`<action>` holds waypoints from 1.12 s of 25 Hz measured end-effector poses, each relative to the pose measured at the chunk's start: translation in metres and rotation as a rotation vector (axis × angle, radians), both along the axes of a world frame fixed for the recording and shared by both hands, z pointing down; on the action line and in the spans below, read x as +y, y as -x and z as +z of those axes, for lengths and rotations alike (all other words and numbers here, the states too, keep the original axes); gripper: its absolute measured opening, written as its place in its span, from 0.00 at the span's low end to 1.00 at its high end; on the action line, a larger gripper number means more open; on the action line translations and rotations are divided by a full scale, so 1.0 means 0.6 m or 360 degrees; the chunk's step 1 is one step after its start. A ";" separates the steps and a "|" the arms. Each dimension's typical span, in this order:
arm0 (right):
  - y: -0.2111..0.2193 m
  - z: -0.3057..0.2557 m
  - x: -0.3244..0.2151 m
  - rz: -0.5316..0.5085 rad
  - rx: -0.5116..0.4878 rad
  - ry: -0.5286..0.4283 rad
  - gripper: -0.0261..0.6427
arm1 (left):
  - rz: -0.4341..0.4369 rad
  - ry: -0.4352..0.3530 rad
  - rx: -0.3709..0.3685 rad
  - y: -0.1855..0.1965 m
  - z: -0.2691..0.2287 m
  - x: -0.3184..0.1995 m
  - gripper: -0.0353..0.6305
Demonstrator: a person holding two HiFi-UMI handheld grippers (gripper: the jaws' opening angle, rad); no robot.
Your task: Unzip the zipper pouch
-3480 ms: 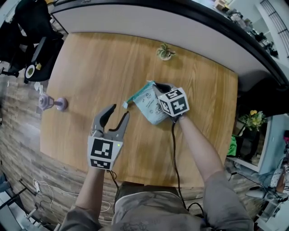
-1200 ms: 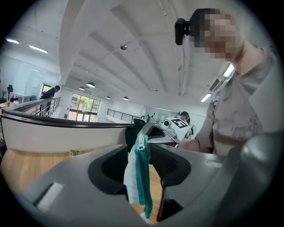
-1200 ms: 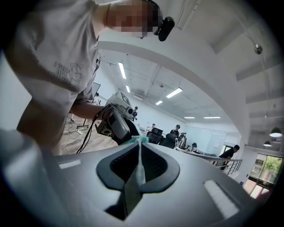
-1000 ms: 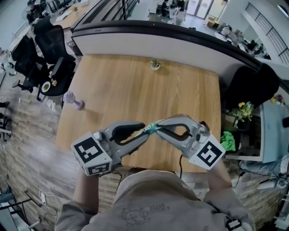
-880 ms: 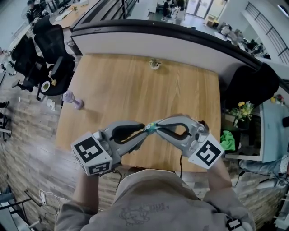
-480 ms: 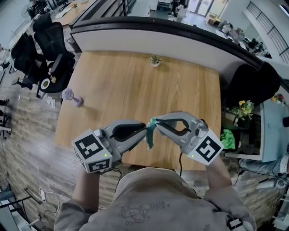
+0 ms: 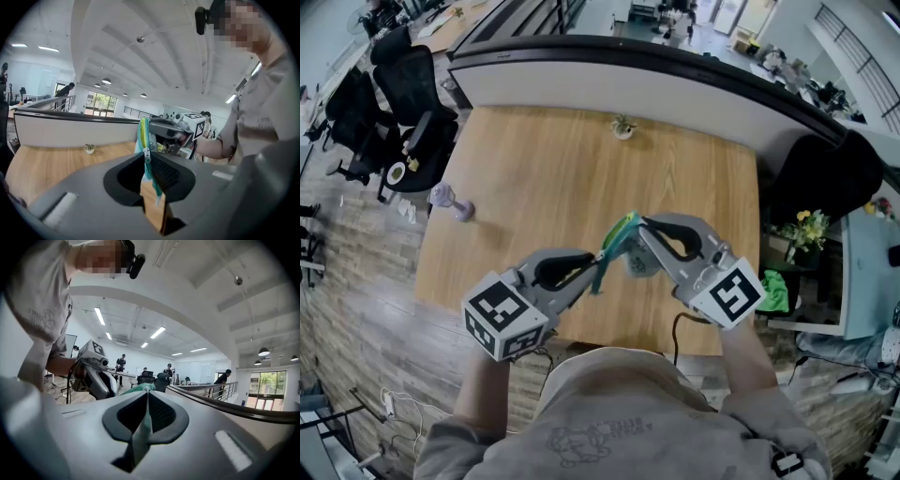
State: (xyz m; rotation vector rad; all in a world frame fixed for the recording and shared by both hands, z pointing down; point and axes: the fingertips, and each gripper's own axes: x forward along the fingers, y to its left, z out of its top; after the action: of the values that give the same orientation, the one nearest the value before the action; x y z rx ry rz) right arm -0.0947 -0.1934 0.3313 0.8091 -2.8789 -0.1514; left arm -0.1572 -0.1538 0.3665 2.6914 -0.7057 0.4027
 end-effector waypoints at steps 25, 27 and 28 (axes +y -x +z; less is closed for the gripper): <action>-0.060 -0.068 -0.060 0.0427 -0.0253 0.0031 0.06 | -0.0605 -0.0203 -0.0065 0.129 -0.020 -0.048 0.13; -0.065 -0.093 -0.061 0.0461 -0.0297 -0.0011 0.06 | -0.0660 -0.0273 -0.0051 0.139 -0.047 -0.057 0.12; -0.066 -0.107 -0.060 0.0474 -0.0320 -0.0032 0.06 | -0.0682 -0.0317 -0.0048 0.143 -0.062 -0.061 0.12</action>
State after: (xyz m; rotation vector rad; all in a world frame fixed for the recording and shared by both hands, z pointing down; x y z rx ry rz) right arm -0.0548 -0.2297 0.2673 1.3133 -2.8945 -0.0679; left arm -0.2429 -0.1901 0.3295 2.6105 -1.3581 0.2739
